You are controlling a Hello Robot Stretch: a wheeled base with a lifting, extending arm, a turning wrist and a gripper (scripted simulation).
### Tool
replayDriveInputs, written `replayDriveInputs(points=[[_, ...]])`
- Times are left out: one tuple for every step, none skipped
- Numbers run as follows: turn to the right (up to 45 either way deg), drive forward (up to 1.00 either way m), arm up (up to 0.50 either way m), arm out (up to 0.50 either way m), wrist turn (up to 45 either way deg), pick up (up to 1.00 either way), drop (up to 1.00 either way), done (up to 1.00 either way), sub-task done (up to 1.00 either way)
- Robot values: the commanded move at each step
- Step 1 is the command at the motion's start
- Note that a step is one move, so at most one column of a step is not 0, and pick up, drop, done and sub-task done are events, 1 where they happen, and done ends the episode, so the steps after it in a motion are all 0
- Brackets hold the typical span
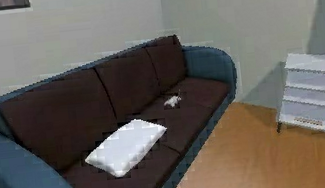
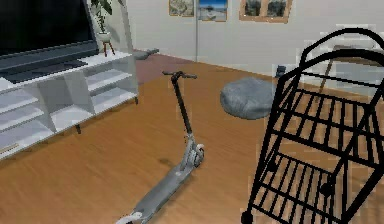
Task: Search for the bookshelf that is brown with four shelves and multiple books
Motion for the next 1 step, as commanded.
replayDriveInputs(points=[[3.0, 0.00, 0.00, 0.00, 0.0, 0.00, 0.00, 0.00, 0.00]])
